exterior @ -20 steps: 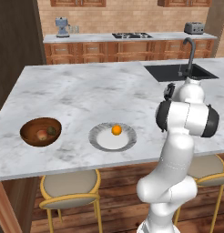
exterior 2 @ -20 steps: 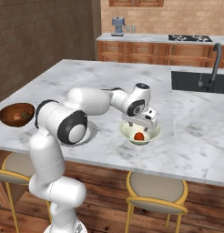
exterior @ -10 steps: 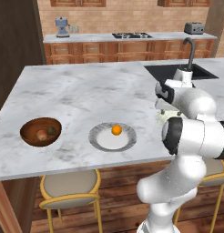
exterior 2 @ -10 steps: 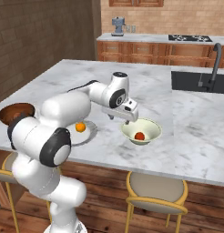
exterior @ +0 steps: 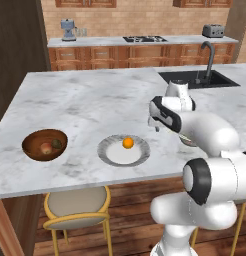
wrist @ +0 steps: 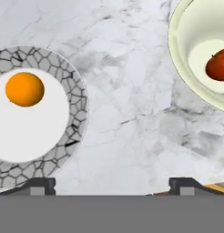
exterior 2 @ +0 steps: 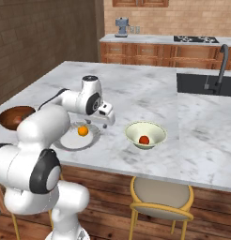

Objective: Take the fruits from the plate on the dining counter and place two fruits in each bowl.

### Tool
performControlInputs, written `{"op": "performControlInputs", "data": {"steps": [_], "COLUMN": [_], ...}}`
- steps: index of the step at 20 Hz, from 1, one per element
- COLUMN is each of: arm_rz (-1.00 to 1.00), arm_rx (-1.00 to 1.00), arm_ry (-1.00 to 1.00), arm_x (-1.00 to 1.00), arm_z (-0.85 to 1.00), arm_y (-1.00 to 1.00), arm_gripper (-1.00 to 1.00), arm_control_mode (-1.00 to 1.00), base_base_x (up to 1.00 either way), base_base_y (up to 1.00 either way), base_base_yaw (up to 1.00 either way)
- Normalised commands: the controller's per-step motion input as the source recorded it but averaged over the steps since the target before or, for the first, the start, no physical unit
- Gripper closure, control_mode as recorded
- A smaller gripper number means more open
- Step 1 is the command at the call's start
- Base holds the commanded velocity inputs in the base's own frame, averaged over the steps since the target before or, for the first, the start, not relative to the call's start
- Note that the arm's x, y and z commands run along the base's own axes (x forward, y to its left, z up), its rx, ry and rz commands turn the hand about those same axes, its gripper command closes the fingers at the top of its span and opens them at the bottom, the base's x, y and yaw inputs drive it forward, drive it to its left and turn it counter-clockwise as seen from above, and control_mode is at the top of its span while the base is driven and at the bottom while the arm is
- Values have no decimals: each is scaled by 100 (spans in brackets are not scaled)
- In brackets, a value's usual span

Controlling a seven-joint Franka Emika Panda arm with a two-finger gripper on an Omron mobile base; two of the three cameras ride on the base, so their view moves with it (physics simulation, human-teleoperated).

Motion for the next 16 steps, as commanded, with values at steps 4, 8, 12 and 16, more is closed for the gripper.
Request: {"op": "performControlInputs", "data": {"steps": [4,8,12,16], "arm_rz": [7,10,8,2], "arm_rx": [-3,0,0,5], "arm_ry": [0,8,14,3], "arm_x": [12,67,82,78], "arm_z": [0,-6,-31,-54], "arm_y": [100,97,75,10], "arm_gripper": [-100,-100,-100,-100], "arm_control_mode": [-100,-100,-100,-100], "base_base_x": [0,0,0,0], "base_base_y": [0,0,0,0], "base_base_yaw": [0,0,0,0]}}
